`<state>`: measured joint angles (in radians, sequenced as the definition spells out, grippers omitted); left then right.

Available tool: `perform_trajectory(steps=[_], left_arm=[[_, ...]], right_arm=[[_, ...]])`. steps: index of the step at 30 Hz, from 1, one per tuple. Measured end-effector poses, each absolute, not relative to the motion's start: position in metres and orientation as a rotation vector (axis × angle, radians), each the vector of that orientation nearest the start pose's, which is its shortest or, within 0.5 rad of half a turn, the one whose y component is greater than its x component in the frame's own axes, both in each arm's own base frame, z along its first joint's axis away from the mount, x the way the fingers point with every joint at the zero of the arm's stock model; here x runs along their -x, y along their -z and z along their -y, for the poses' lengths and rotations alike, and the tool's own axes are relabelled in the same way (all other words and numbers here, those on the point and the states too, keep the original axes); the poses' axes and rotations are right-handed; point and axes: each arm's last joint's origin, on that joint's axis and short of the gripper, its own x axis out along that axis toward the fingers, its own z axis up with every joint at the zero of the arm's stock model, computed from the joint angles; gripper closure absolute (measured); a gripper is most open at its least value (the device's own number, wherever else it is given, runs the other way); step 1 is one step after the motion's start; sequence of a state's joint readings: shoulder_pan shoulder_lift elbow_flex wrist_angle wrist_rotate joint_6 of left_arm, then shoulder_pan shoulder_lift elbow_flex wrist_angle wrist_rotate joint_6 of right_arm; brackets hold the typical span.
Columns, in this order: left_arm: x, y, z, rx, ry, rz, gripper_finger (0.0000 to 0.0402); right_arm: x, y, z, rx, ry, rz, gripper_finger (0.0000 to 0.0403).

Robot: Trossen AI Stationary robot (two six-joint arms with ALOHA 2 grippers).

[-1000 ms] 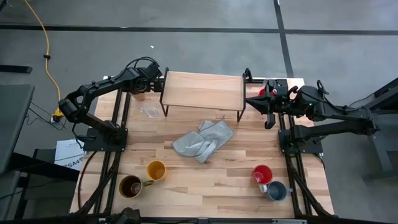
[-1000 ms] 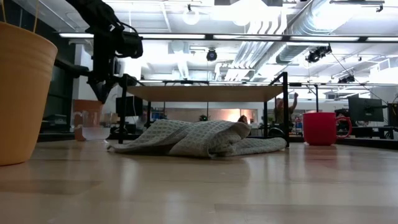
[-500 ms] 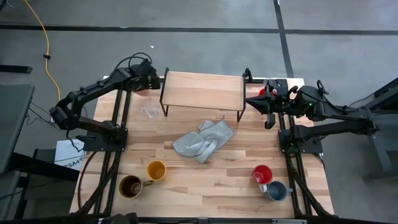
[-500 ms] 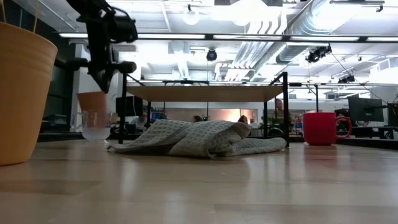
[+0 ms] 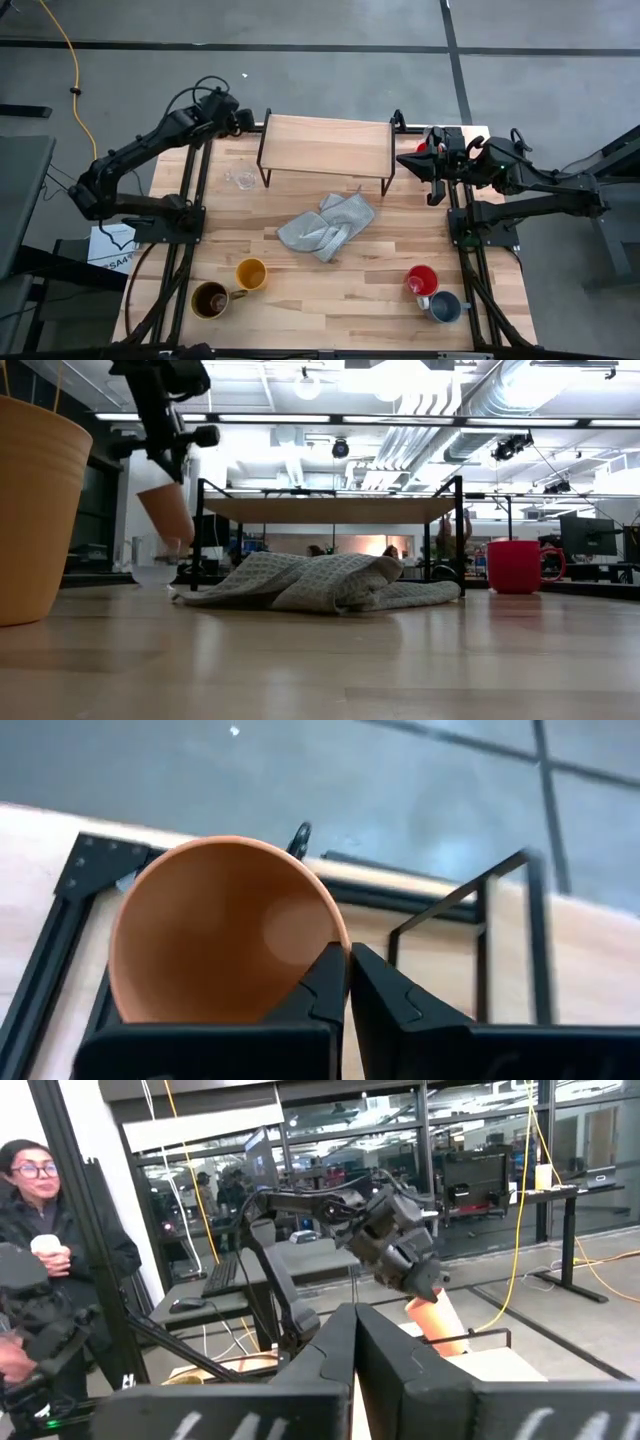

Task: Stack small to large cups/mugs on shelf
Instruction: Put the orange cup on the shelf

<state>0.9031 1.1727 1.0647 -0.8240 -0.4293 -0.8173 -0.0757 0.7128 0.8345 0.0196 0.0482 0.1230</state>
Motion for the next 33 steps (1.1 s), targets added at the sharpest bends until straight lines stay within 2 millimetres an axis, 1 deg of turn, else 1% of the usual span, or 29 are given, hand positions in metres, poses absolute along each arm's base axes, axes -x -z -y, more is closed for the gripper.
perform_trajectory(steps=[8, 12, 15, 19, 22, 26, 30, 33], left_arm=[[-0.127, -0.35, -0.183, 0.768, -1.597, -0.256, 0.0401], [-0.128, -0.377, -0.183, 0.706, -1.546, -0.178, 0.0401], [-0.139, -0.396, -0.177, 0.648, -1.465, -0.125, 0.0401], [-0.159, -0.418, -0.168, 0.566, -1.357, -0.131, 0.0401], [-0.178, -0.431, -0.164, 0.521, -1.288, -0.184, 0.0401], [-0.206, -0.444, -0.164, 0.477, -1.215, -0.313, 0.0401], [-0.23, -0.456, -0.173, 0.471, -1.132, -0.47, 0.0401], [-0.242, -0.46, -0.181, 0.473, -1.092, -0.615, 0.0401]], right_arm=[[-0.151, -0.379, 0.013, -0.121, 0.115, 0.149, 0.0403], [-0.151, -0.379, 0.013, -0.102, 0.116, 0.148, 0.0403], [-0.151, -0.379, 0.013, -0.102, 0.117, 0.148, 0.0403], [-0.151, -0.379, 0.013, -0.102, 0.116, 0.148, 0.0403], [-0.151, -0.379, 0.013, -0.102, 0.116, 0.148, 0.0403], [-0.151, -0.379, 0.013, -0.102, 0.116, 0.148, 0.0403], [-0.151, -0.379, 0.013, -0.102, 0.117, 0.148, 0.0403], [-0.151, -0.379, 0.013, -0.102, 0.116, 0.147, 0.0403]])
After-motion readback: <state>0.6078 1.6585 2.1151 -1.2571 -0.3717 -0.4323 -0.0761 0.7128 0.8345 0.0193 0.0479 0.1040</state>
